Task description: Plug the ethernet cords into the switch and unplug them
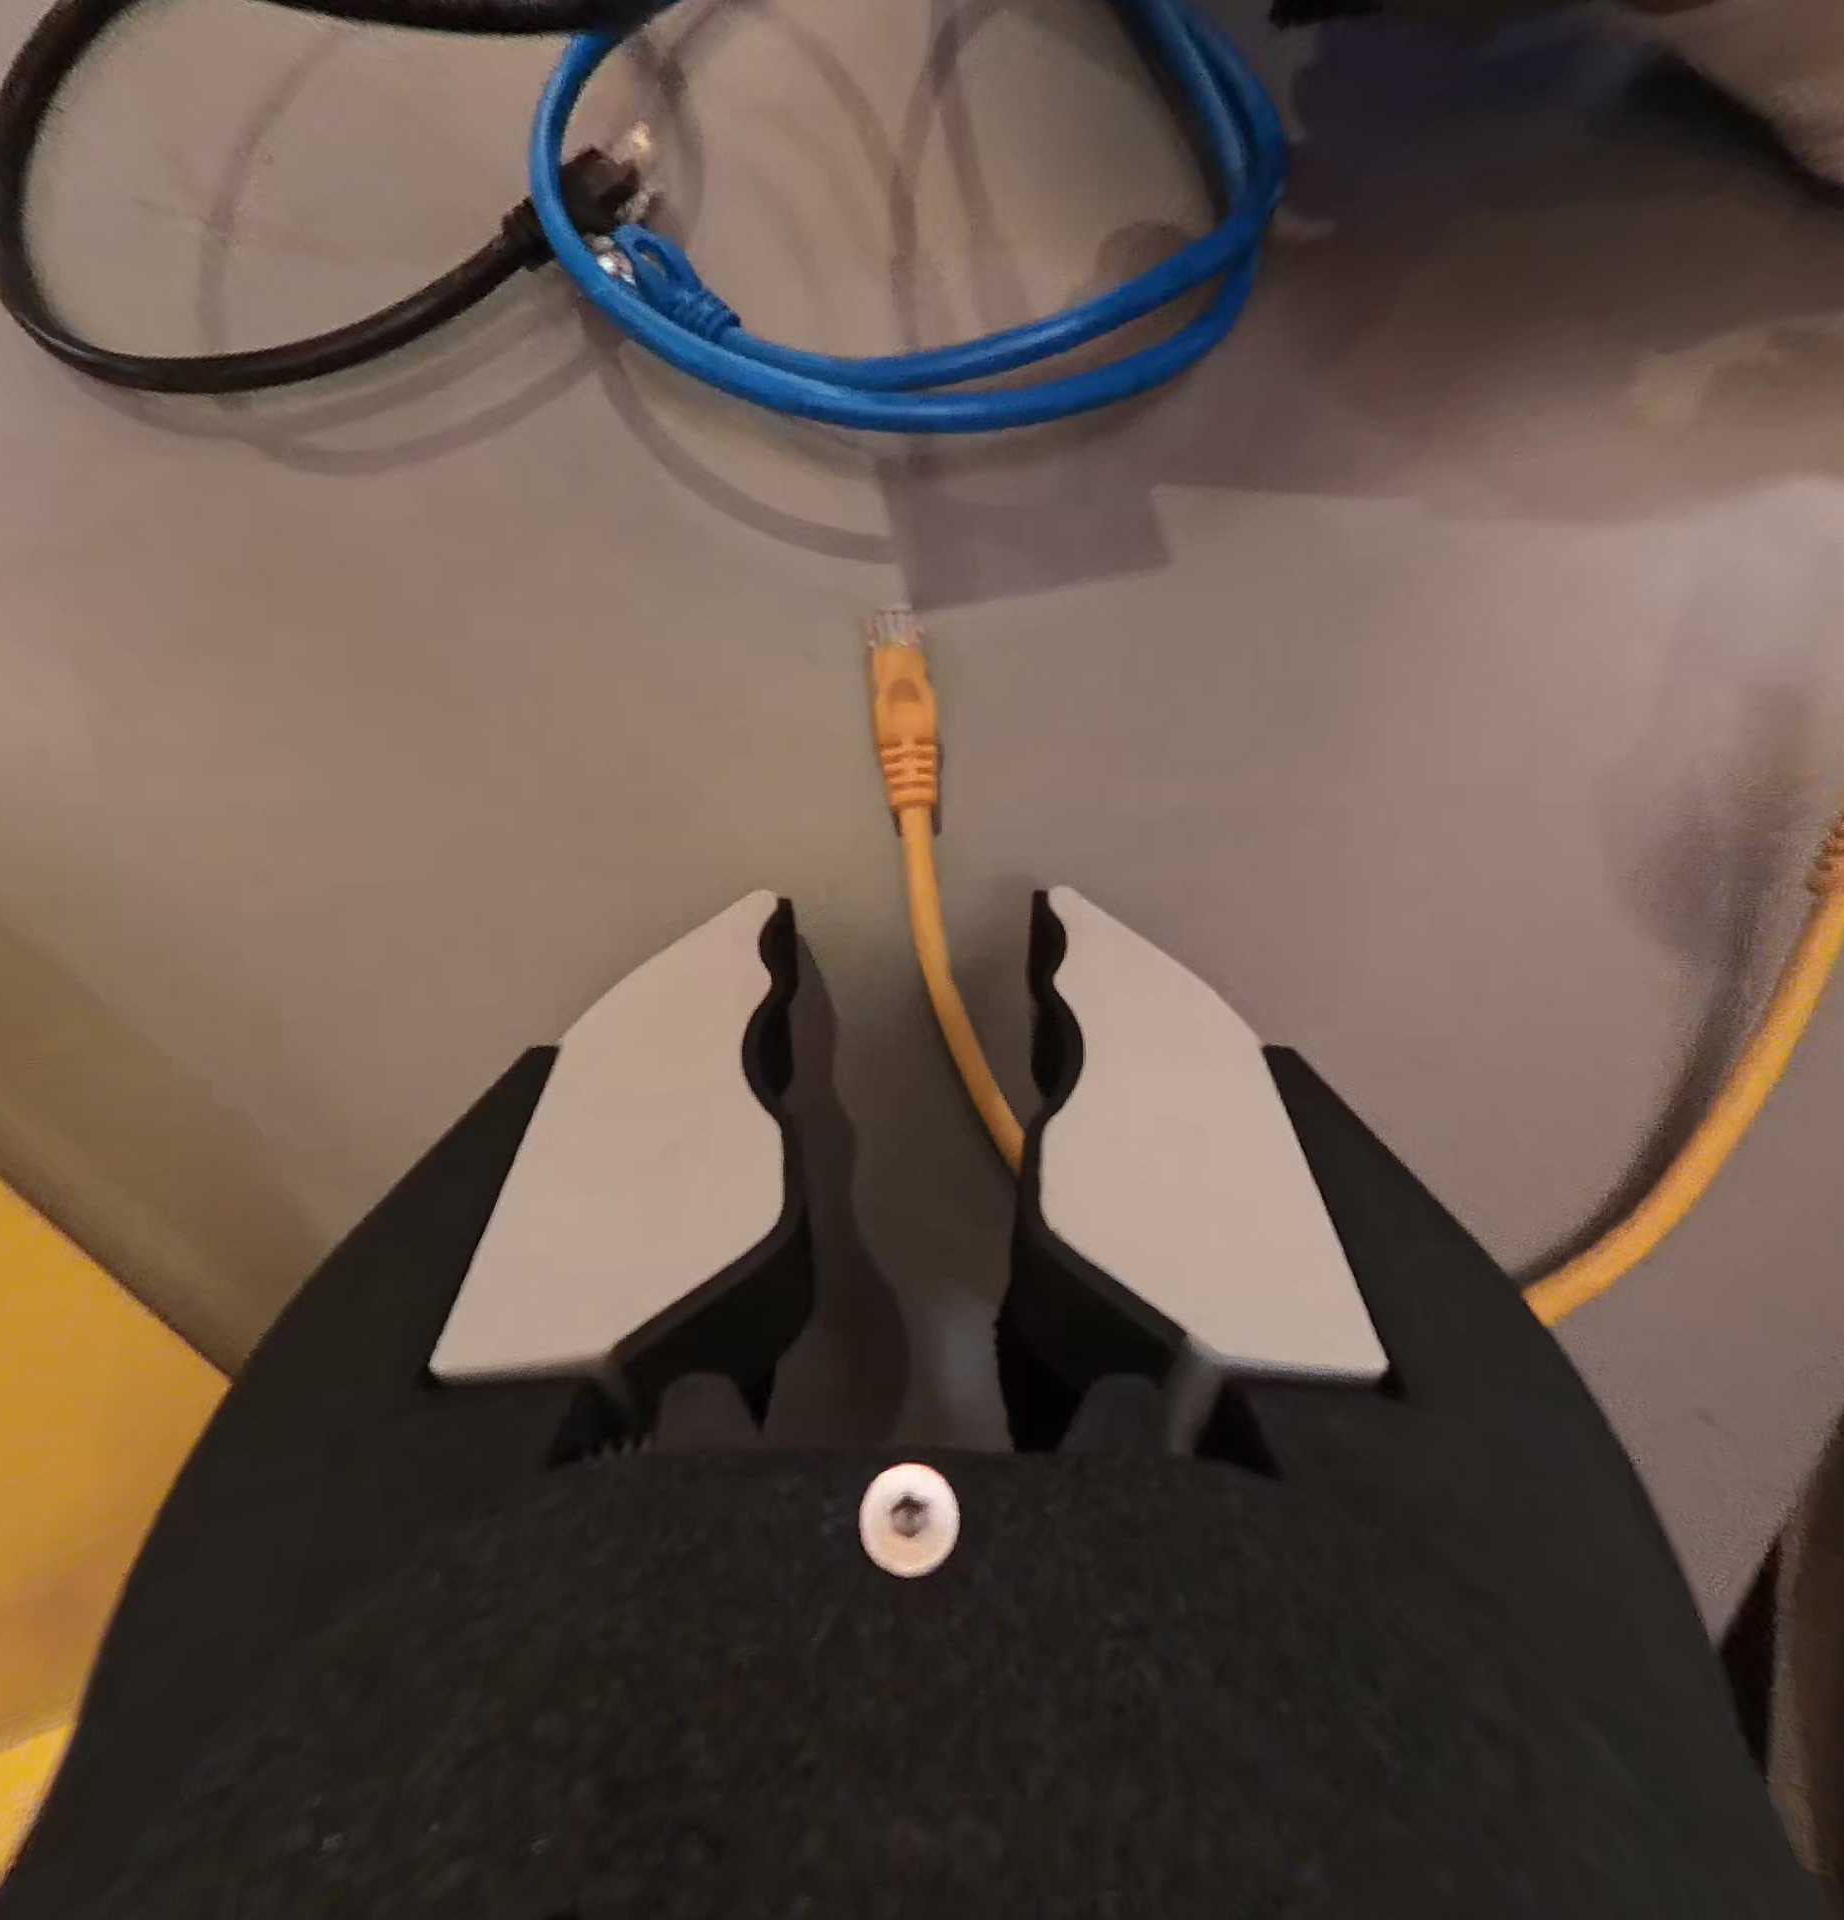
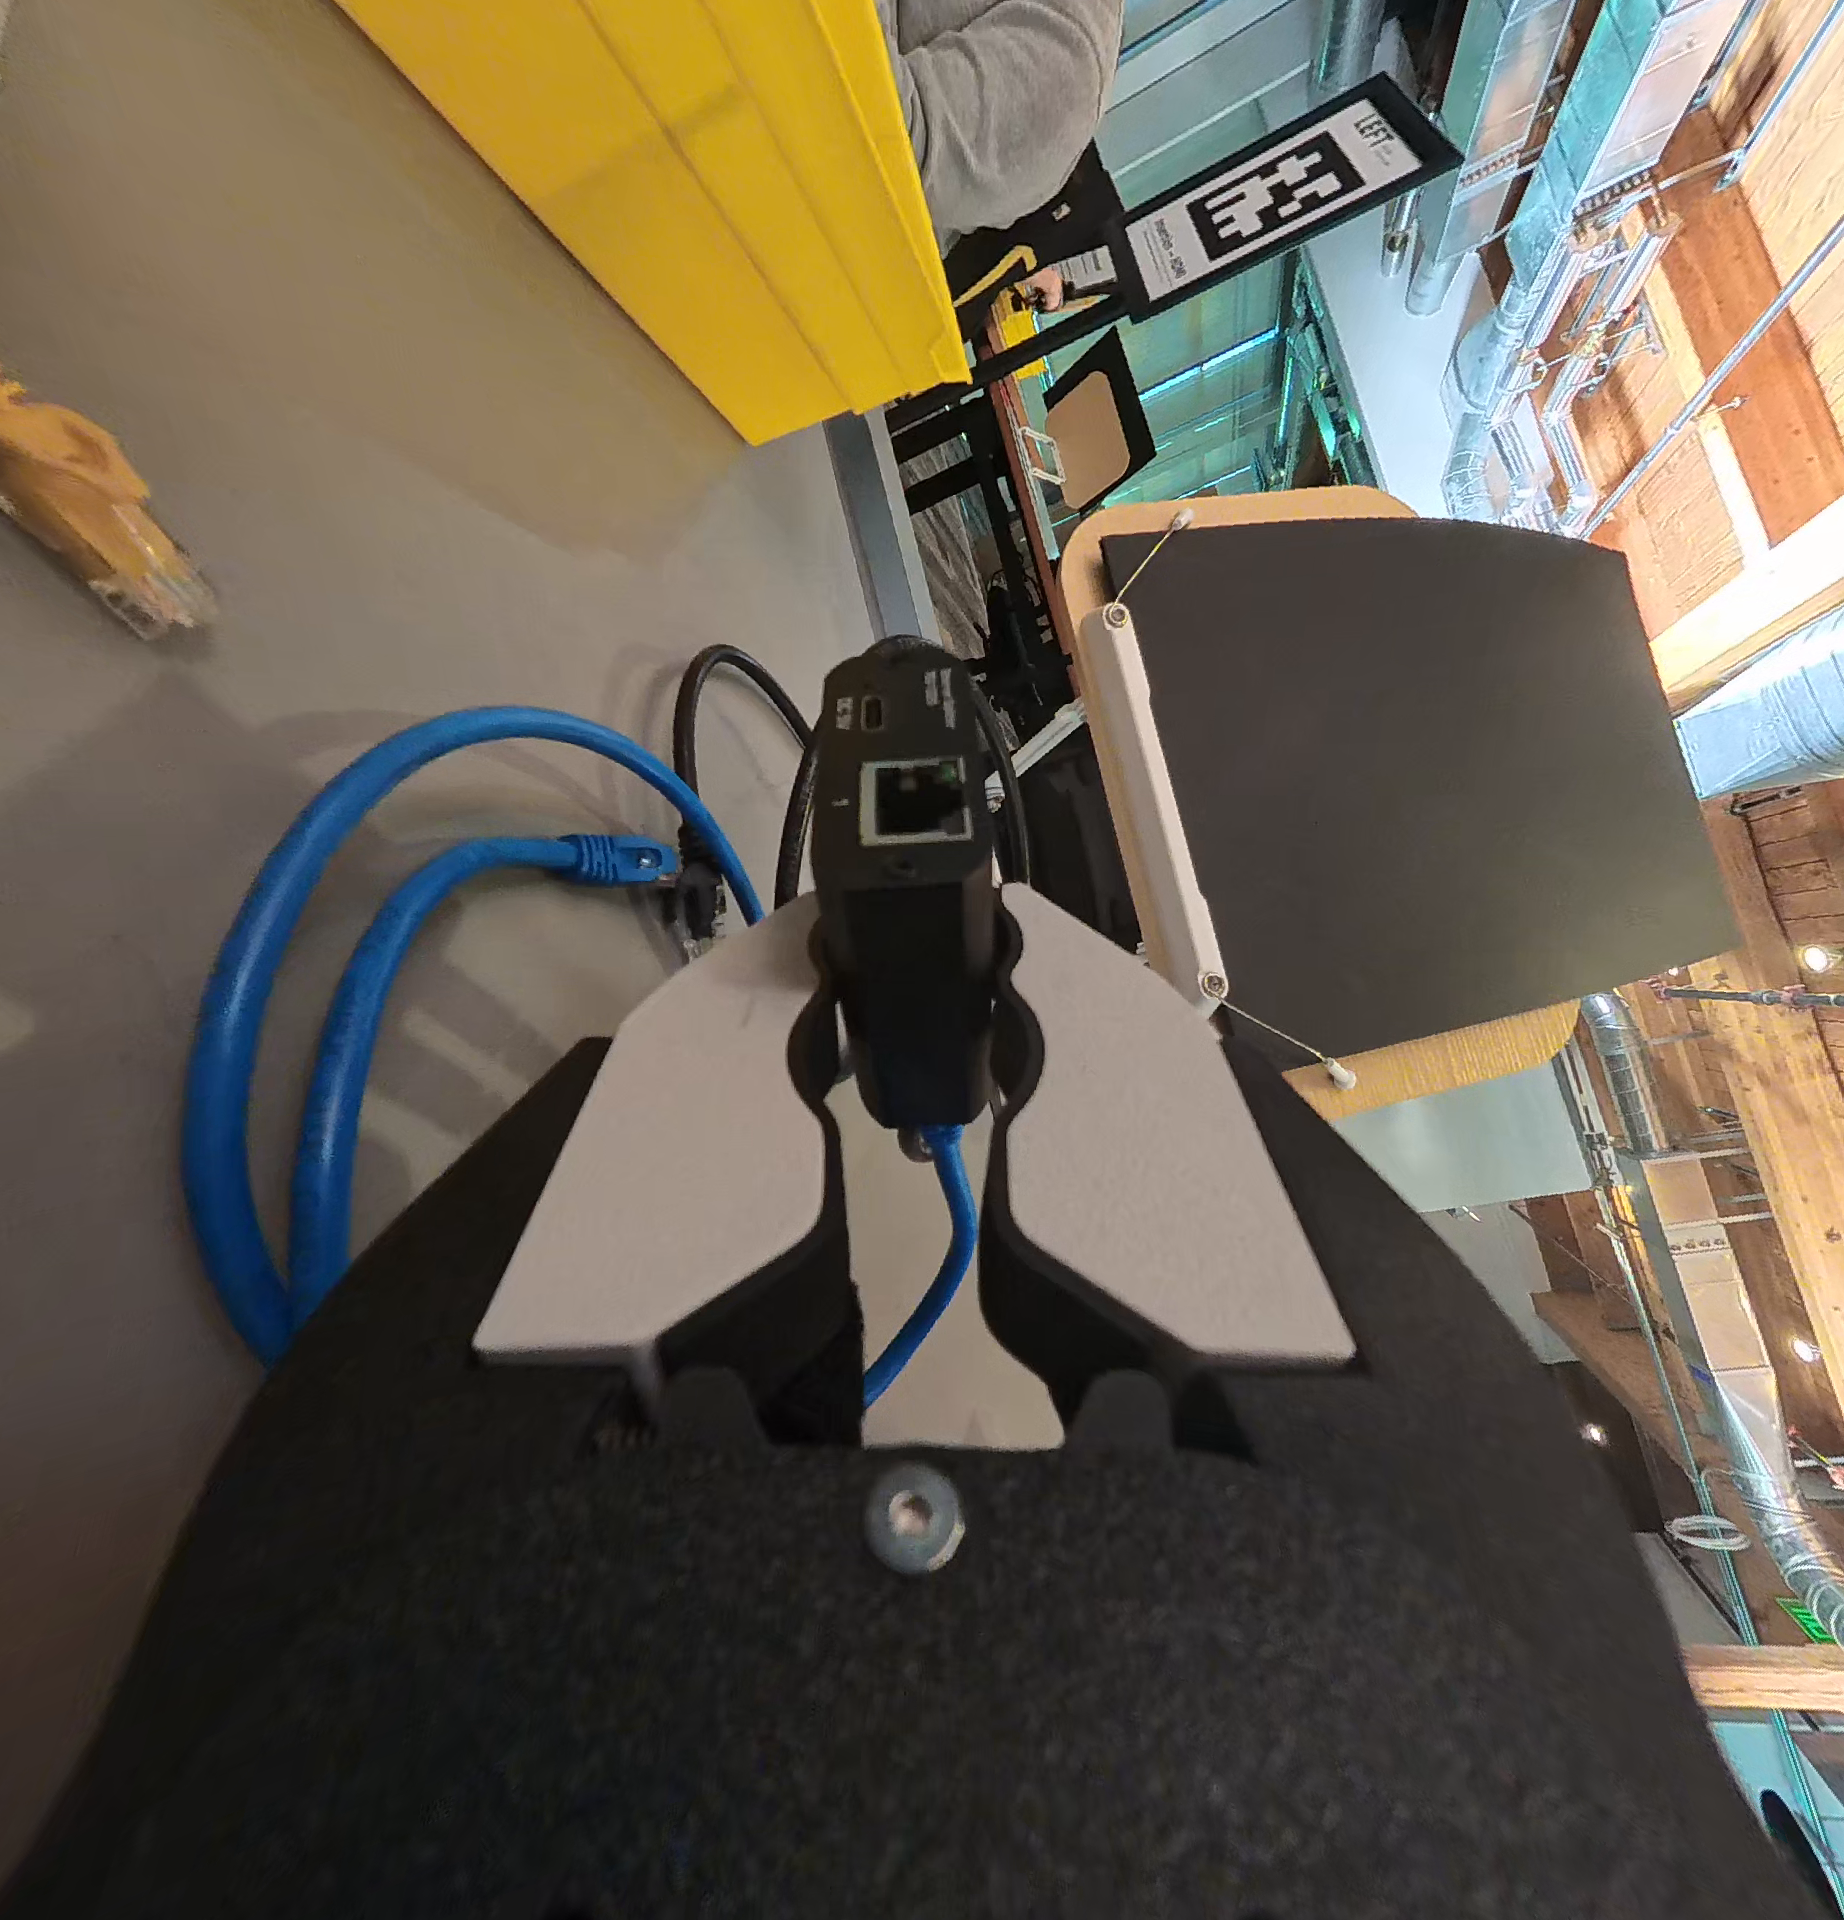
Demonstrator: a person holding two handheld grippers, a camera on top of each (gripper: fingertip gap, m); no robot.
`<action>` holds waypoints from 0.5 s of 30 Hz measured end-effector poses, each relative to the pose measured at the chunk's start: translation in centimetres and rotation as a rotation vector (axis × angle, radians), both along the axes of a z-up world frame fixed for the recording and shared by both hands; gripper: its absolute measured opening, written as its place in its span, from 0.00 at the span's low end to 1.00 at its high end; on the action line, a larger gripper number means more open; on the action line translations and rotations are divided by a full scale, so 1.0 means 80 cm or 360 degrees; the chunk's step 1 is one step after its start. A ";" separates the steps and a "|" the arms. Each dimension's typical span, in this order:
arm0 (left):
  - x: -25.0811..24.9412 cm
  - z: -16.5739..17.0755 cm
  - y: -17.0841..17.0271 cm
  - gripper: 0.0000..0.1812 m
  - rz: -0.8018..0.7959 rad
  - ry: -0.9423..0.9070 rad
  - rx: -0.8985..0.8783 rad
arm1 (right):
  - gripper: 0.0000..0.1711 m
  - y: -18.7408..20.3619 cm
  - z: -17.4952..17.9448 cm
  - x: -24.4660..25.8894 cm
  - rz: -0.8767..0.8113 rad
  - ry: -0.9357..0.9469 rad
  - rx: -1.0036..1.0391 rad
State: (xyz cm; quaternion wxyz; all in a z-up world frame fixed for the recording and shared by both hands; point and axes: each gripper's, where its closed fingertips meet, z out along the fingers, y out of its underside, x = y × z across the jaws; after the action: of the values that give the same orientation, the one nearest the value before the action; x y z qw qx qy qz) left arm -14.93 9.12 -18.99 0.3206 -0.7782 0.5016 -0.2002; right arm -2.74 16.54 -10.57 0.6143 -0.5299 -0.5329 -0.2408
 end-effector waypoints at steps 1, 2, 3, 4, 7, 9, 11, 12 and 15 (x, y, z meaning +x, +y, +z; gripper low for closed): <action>0.002 0.003 0.002 0.12 -0.0002 -0.0022 0.0027 | 0.14 0.000 0.000 0.000 0.0000 0.0002 -0.0003; 0.005 0.005 0.002 0.10 -0.0025 -0.0050 0.0045 | 0.14 0.001 -0.001 0.001 0.0000 0.0002 -0.0007; 0.007 0.004 0.000 0.07 -0.0046 -0.0061 0.0033 | 0.14 0.001 -0.001 0.001 -0.0001 0.0001 -0.0009; 0.009 0.003 -0.003 0.04 -0.0063 -0.0088 -0.0009 | 0.14 0.001 -0.001 0.001 -0.0001 -0.0001 -0.0010; 0.006 -0.003 0.002 0.02 -0.0030 -0.0038 0.0034 | 0.14 0.001 -0.003 -0.001 0.0003 -0.0010 -0.0014; 0.007 -0.001 0.002 0.00 -0.0045 0.0018 0.0187 | 0.14 0.000 -0.004 -0.002 0.0007 -0.0016 -0.0012; 0.009 -0.001 0.000 0.00 -0.0056 0.0071 0.0267 | 0.14 0.000 -0.004 -0.003 0.0010 -0.0023 -0.0010; 0.009 -0.002 0.000 0.00 -0.0065 0.0085 0.0271 | 0.14 0.000 -0.005 -0.004 0.0011 -0.0028 -0.0009; 0.007 0.001 0.002 0.00 -0.0005 0.0017 0.0189 | 0.14 0.000 -0.005 -0.004 0.0007 -0.0034 -0.0008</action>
State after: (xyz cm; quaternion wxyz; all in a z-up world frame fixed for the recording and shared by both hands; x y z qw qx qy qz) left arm -14.34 9.30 -18.92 0.3633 -0.7581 0.5154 -0.1664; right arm -3.05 16.56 -10.97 0.6078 -0.5276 -0.5411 -0.2437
